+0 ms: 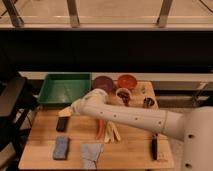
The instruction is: Wipe red bowl with eraser
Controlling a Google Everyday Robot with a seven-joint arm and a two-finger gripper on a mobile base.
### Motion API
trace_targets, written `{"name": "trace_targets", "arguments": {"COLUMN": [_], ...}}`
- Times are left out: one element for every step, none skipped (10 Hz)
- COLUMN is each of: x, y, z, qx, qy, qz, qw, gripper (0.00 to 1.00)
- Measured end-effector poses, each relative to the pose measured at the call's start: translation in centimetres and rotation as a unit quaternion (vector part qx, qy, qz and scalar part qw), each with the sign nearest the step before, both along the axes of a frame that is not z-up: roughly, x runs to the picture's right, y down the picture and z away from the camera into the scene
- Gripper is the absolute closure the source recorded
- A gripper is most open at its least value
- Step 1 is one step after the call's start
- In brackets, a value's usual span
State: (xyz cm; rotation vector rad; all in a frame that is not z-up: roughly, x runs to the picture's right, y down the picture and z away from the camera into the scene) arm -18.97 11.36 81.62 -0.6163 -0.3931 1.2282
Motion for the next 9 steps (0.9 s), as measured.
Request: {"name": "trace_targets", "arguments": {"x": [-0.9,-1.9,-3.2,-3.9,-4.2,-4.1,-4.0,-4.0,-4.0], "y": [0.3,0.6,0.8,1.1,1.1,1.1,1.1,1.1,1.1], "z": [0.3,0.3,0.3,0.2,0.1,0.1,0.2,0.2,0.2], "qx": [-0.013,-0.028,-0.052,-0.07,-0.077,-0.077,-0.077,-0.076,-0.075], "qy": [0.008,0.017,0.025,0.028,0.03,0.03,0.031,0.031,0.032], "qz": [-0.006,-0.013,-0.021,-0.024,-0.026,-0.026,-0.025,-0.026,-0.025], "qw": [0.9999,0.9994,0.9981,0.9968,0.9963,0.9963,0.9963,0.9963,0.9964], "gripper": [0.2,0.2,0.2,0.2,0.2,0.2,0.2,0.2,0.2]}}
